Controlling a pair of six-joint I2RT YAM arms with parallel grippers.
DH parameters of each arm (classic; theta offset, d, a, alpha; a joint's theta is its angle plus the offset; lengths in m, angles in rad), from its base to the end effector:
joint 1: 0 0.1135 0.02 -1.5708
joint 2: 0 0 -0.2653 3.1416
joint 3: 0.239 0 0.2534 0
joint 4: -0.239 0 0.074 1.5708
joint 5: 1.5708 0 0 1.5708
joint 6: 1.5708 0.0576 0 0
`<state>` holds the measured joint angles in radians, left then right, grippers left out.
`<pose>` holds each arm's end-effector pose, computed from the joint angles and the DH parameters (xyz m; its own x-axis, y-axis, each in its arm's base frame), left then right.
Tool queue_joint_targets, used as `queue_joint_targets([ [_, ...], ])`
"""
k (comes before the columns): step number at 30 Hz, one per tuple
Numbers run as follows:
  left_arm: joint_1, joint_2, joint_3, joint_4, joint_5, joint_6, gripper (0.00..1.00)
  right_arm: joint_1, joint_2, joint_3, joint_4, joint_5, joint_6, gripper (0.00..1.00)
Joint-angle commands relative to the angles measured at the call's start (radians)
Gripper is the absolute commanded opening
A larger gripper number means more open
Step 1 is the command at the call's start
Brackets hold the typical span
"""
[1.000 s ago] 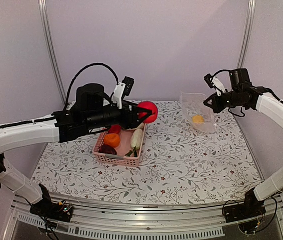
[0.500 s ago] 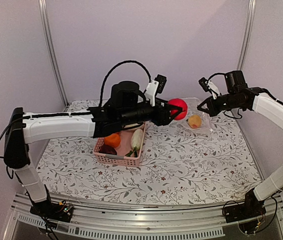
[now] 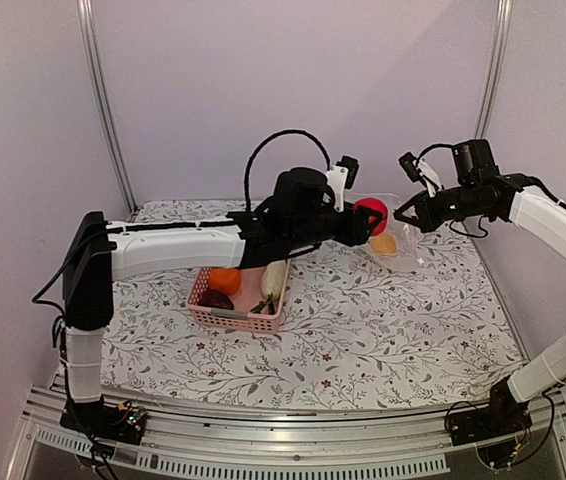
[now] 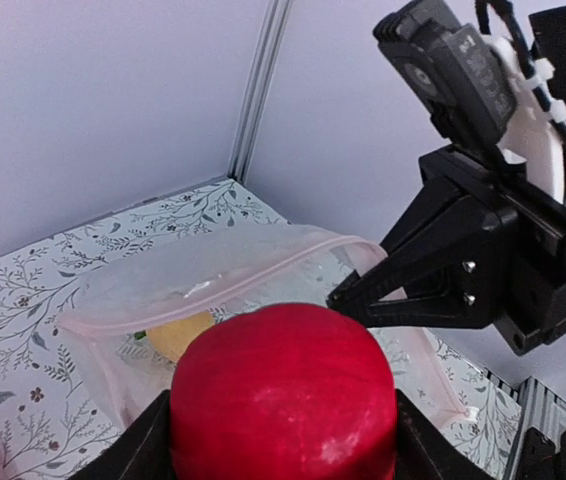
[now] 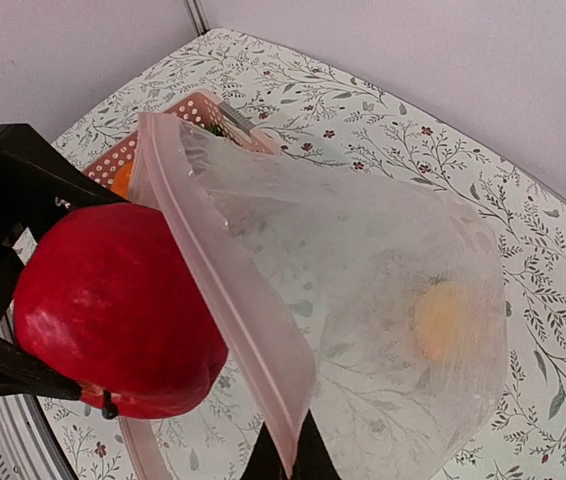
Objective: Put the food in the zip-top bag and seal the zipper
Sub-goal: Place the fake vegetable in the zipper food storage bag, then adjust the zipper on the food storage bag.
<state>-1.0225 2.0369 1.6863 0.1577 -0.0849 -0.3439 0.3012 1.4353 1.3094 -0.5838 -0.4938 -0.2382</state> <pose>0.2752 -0.4412 0.2971 -0.3661 -0.0450 -0.9295 0.7260 0.6110 -0.3156 0.3076 0.1241 0.3237 -0.4621 -0.3611 -0.8100 -0.7343 0.6679 0.1211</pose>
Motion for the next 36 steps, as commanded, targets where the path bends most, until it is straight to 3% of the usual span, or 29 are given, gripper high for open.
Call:
queue_joint_targets([
  [1, -0.017, 0.078, 0.116, -0.120, -0.147, -0.030, 0.58, 0.007, -0.028, 0.008, -0.025, -0.036, 0.029, 0.00],
  [5, -0.020, 0.137, 0.212, -0.225, -0.239, -0.059, 0.79, 0.007, -0.028, 0.021, -0.034, -0.042, 0.038, 0.00],
  [11, -0.042, 0.101, 0.203, -0.187, -0.270, 0.012, 0.98, 0.005, -0.020, 0.027, -0.030, -0.004, 0.051, 0.00],
  [18, -0.072, -0.069, 0.000, 0.008, -0.202, 0.102, 0.98, 0.002, 0.006, 0.039, -0.014, 0.034, 0.058, 0.00],
  [24, -0.074, -0.271, -0.252, 0.042, -0.200, 0.172, 0.99, -0.056, 0.026, 0.067, -0.009, 0.081, 0.056, 0.00],
  [32, -0.043, -0.438, -0.464, -0.232, -0.420, 0.120, 1.00, -0.188, 0.061, 0.220, -0.011, 0.187, 0.044, 0.00],
  [36, 0.002, -0.514, -0.591, -0.317, -0.431, 0.039, 1.00, -0.243, 0.086, 0.282, -0.006, 0.219, 0.058, 0.00],
])
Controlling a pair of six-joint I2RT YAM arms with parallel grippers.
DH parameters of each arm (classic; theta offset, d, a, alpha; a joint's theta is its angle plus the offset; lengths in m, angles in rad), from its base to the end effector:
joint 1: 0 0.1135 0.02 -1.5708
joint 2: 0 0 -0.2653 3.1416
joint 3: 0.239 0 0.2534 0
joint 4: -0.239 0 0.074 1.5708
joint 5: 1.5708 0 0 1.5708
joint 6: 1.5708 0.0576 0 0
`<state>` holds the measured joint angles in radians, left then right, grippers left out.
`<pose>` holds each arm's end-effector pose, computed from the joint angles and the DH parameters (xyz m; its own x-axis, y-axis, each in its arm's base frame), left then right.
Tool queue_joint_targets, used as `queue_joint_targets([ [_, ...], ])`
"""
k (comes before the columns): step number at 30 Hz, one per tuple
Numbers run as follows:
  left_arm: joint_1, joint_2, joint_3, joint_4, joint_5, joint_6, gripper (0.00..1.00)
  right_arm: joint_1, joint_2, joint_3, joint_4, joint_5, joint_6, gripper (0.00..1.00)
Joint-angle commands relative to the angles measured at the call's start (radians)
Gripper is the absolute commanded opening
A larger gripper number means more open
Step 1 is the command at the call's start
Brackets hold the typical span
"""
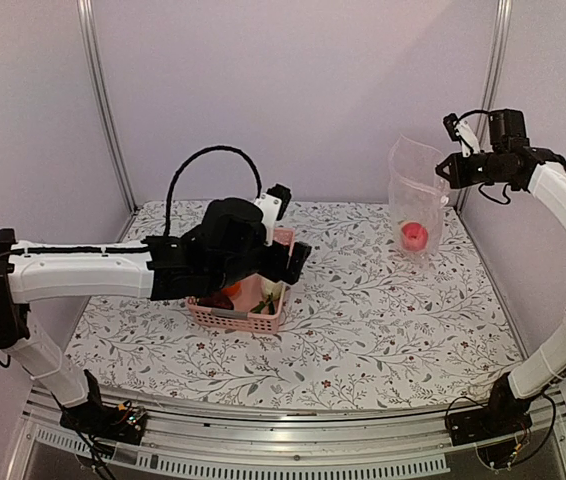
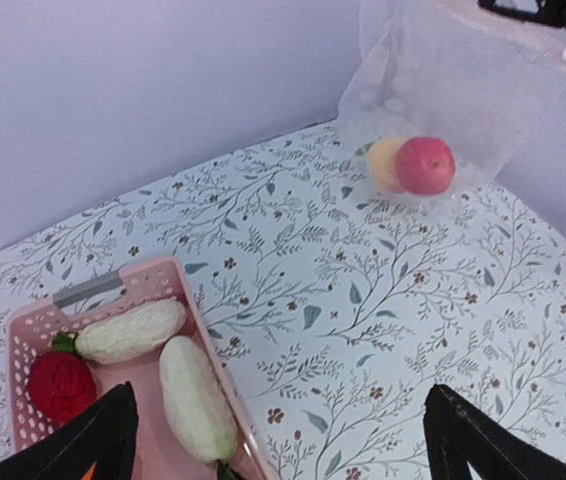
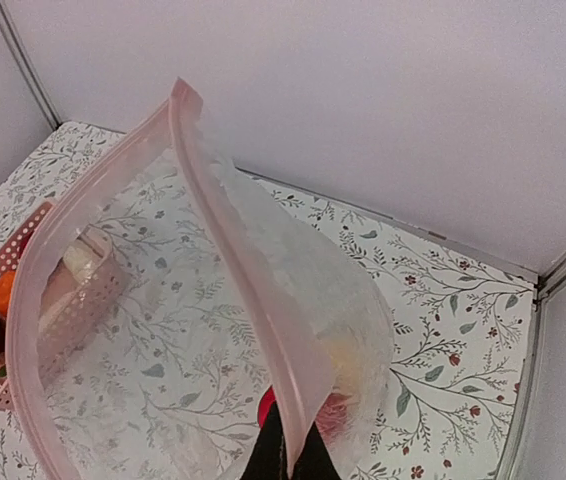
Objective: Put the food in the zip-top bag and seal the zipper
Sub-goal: Adjust the zipper on the food storage bag.
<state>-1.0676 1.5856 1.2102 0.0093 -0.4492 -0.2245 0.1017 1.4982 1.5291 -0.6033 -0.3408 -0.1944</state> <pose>0.2112 -0.3318 0.2993 -0.3004 0.1300 -0.9449 0.5403 0.8396 -0.0563 0.3490 0.0550 0.3762 -0.4562 -0.2296 -0.8597 -0.4722 0.8814 0.0152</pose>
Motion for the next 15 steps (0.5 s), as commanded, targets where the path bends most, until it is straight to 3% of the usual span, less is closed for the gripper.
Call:
queue_joint_targets([
  [1, 0.058, -0.081, -0.146, -0.172, -0.062, -0.096, 1.00, -0.049, 0.023, 0.066, 0.023, 0.077, 0.015, 0.00],
  [6, 0.137, -0.131, -0.245, -0.209, -0.035, -0.172, 0.99, -0.052, -0.011, 0.019, 0.095, 0.045, 0.012, 0.00],
  [15, 0.218, -0.086, -0.251, -0.308, 0.057, -0.218, 0.91, -0.032, -0.030, -0.141, 0.153, -0.257, -0.019, 0.00],
])
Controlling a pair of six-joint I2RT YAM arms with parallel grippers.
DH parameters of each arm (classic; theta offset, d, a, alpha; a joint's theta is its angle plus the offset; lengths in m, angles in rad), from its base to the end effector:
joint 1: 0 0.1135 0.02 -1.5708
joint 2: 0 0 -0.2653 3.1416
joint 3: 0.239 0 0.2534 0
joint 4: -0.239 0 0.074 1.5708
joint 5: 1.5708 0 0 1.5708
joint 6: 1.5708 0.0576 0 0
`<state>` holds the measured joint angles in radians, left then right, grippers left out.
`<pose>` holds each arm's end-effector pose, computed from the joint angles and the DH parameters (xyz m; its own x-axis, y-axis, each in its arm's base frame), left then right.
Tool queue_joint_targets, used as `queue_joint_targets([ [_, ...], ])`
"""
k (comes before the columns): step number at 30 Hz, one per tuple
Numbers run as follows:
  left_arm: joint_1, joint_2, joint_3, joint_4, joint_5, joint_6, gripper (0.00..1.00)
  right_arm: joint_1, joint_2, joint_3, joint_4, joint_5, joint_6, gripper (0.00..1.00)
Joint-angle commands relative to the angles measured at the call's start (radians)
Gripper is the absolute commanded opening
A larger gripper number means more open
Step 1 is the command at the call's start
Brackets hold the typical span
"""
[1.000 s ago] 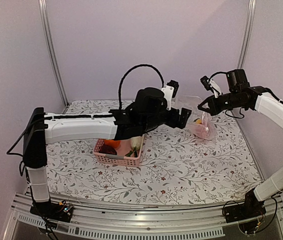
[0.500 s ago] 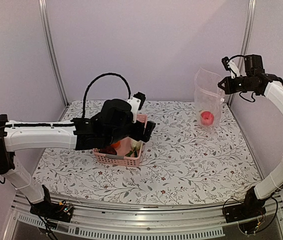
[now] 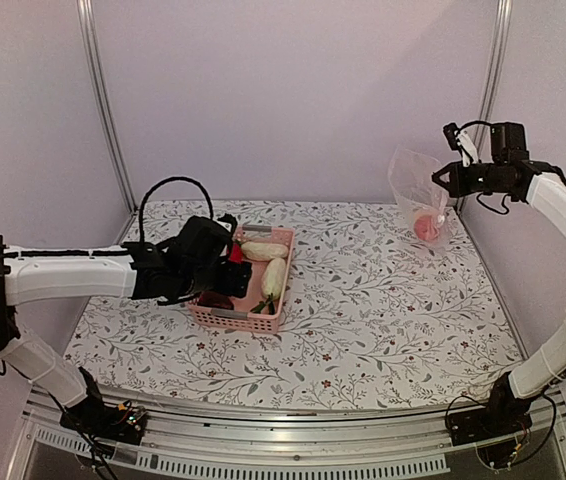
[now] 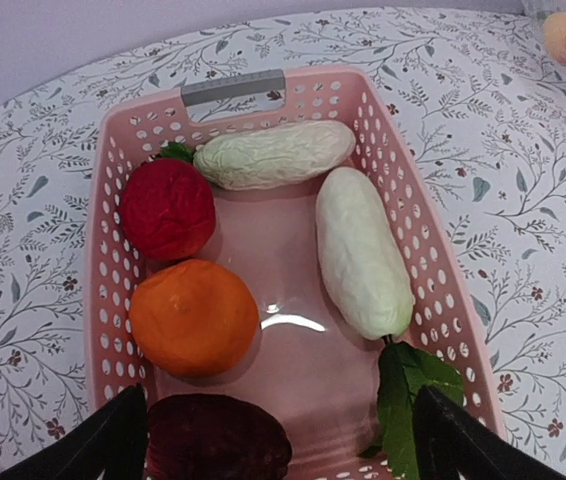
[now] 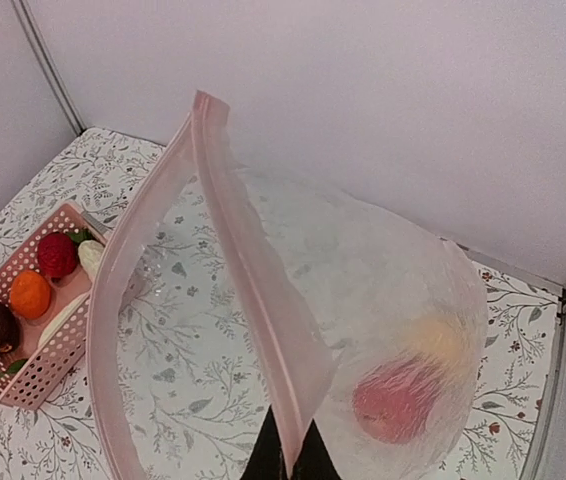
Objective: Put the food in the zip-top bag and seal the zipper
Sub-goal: Adjust the zipper on the food storage bag, then pick up the fake vegetable from the bin.
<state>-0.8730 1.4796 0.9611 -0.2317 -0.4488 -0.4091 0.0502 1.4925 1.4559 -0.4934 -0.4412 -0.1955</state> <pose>0.2322 -0.2380 0.2220 -0.5954 0.1523 -0.7889 0.2720 0.9621 -0.0196 0.3546 0.0424 0.3652 -0.4150 -0.1967 -0.8883 -0.5035 0.8628 0.0442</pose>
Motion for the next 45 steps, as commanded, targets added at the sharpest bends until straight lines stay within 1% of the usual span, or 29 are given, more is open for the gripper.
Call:
queue_joint_targets([
  [1, 0.028, 0.032, 0.008, -0.084, 0.062, -0.039, 0.90, 0.030, -0.024, -0.086, 0.047, -0.175, -0.026, 0.00],
  [5, 0.032, 0.075, 0.057, -0.157, 0.073, -0.040, 0.87, 0.057, -0.018, -0.149, 0.064, -0.226, -0.055, 0.00],
  [11, 0.053, 0.113, 0.124, -0.245, 0.079, -0.031, 0.85, 0.070, -0.039, -0.209, 0.071, -0.270, -0.082, 0.00],
  [17, 0.087, 0.175, 0.196, -0.328, 0.140, -0.019, 0.83, 0.071, -0.072, -0.271, 0.093, -0.305, -0.093, 0.00],
  [21, 0.096, 0.254, 0.266, -0.412, 0.171, -0.021, 0.82, 0.070, -0.072, -0.280, 0.092, -0.319, -0.097, 0.00],
  [23, 0.101, 0.295, 0.299, -0.465, 0.171, -0.020, 0.83, 0.071, -0.073, -0.284, 0.092, -0.327, -0.099, 0.00],
  [26, 0.114, 0.343, 0.340, -0.530, 0.162, -0.012, 0.86, 0.071, -0.071, -0.285, 0.086, -0.330, -0.104, 0.00],
  [38, 0.130, 0.449, 0.420, -0.622, 0.206, 0.038, 0.93, 0.070, -0.071, -0.286, 0.081, -0.328, -0.116, 0.00],
  [40, 0.130, 0.463, 0.435, -0.626, 0.224, 0.047, 0.93, 0.070, -0.071, -0.288, 0.081, -0.325, -0.116, 0.00],
  [43, 0.131, 0.470, 0.452, -0.619, 0.269, 0.057, 0.90, 0.070, -0.071, -0.287, 0.080, -0.322, -0.118, 0.00],
  [45, 0.130, 0.470, 0.462, -0.614, 0.256, 0.051, 0.89, 0.070, -0.071, -0.287, 0.081, -0.318, -0.119, 0.00],
])
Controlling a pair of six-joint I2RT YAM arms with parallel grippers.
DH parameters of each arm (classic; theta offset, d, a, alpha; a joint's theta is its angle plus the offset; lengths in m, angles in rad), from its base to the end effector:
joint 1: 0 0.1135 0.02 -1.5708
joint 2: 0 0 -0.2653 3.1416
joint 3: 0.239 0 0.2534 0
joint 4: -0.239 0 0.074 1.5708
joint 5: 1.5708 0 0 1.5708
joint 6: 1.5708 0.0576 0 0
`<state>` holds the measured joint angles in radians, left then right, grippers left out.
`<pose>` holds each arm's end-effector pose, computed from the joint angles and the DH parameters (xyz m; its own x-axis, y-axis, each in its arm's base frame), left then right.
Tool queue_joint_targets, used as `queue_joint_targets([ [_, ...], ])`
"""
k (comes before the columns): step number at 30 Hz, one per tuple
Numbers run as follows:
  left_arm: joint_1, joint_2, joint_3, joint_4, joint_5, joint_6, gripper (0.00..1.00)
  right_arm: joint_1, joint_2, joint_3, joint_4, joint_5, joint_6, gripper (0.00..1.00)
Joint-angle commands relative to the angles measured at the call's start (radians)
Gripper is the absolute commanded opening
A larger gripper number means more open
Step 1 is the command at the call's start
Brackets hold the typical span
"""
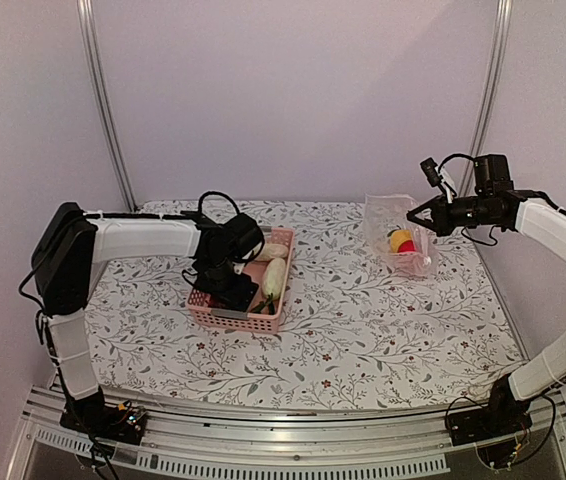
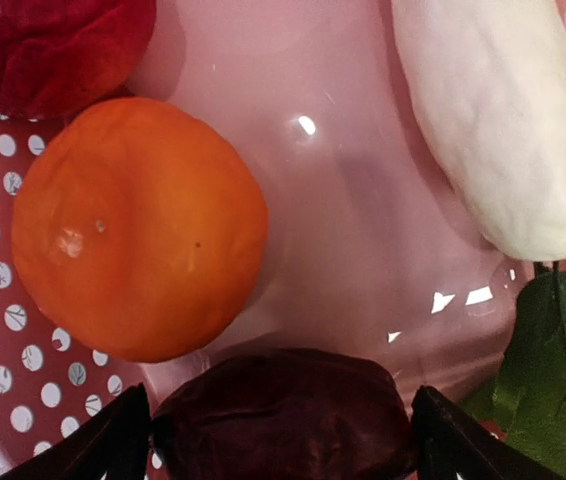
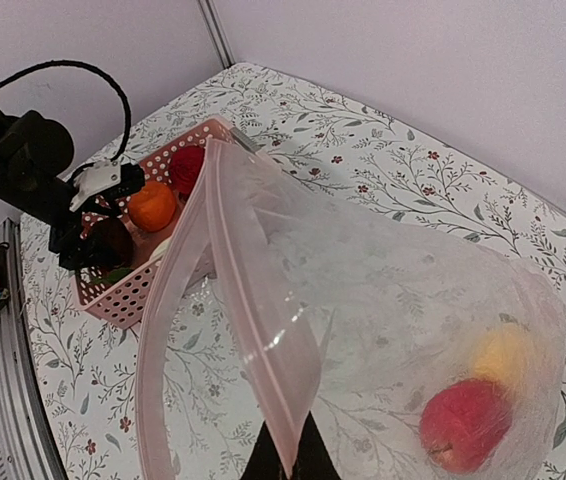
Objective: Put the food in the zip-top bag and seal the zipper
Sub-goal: Pick up the fake vegetable from the bin.
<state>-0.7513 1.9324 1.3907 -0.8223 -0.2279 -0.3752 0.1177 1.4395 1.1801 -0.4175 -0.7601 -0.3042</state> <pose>0.2884 -0.2515 0.1588 -0.8967 0.3491 -0.2721 0.3251 0.9367 0.1305 0.3219 0.0780 0.2988 -0.4082 -0.2669 -0.8730 -0.7764 0.6045 0.1783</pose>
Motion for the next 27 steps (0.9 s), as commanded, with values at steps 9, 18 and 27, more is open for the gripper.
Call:
queue_joint_targets([
  [9, 0.010, 0.063, 0.222, -0.117, -0.108, 0.043, 0.91, 0.002, -0.013, -0.013, 0.004, -0.001, -0.008, 0.00],
  [18, 0.037, 0.177, 0.342, -0.161, -0.185, 0.058, 0.98, 0.002, -0.017, -0.011, 0.003, 0.005, -0.007, 0.00],
  [27, 0.054, 0.235, 0.325, -0.148, -0.212, 0.061, 0.97, 0.003, -0.015, -0.014, 0.003, -0.002, -0.007, 0.00],
])
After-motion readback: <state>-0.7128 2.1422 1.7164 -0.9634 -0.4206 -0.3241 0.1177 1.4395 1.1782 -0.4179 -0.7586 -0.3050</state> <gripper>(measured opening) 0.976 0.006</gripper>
